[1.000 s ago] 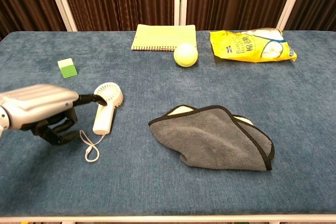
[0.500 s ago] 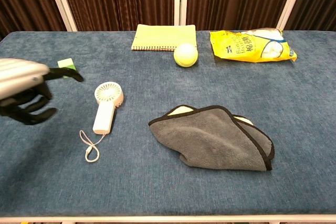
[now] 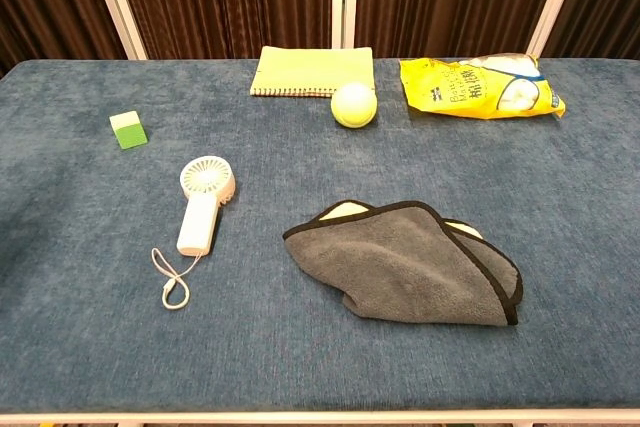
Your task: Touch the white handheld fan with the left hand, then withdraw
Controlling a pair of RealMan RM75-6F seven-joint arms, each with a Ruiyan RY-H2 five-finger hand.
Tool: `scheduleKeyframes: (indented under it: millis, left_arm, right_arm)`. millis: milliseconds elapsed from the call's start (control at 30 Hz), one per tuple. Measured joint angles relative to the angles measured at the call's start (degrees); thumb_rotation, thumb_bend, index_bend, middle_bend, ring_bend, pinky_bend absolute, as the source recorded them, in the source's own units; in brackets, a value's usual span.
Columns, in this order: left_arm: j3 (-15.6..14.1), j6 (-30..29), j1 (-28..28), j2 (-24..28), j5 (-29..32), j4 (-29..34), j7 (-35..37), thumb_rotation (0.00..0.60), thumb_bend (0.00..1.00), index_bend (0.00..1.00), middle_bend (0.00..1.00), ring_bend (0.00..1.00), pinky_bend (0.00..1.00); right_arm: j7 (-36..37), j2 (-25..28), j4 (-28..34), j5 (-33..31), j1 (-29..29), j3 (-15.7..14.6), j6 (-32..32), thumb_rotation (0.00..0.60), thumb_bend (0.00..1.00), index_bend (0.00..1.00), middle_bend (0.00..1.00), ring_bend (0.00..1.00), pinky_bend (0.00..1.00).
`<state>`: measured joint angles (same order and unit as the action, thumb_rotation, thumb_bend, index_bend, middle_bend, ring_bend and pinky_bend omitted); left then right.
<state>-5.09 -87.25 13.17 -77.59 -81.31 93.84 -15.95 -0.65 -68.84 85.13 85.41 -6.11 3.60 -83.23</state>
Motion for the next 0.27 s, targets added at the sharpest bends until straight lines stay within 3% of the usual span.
scheduleKeyframes:
  millis: [267]
  left_arm:
    - [0.4,-0.57,-3.19,3.04,0.25,-1.86,1.36,0.6,0.03,0.14,0.03,0.0,0.11]
  right_arm:
    - [-1.96,0.17,1.64,1.17,0.3,0.09,-1.63,0.6,0.3,0.0,0.0,0.0,0.0]
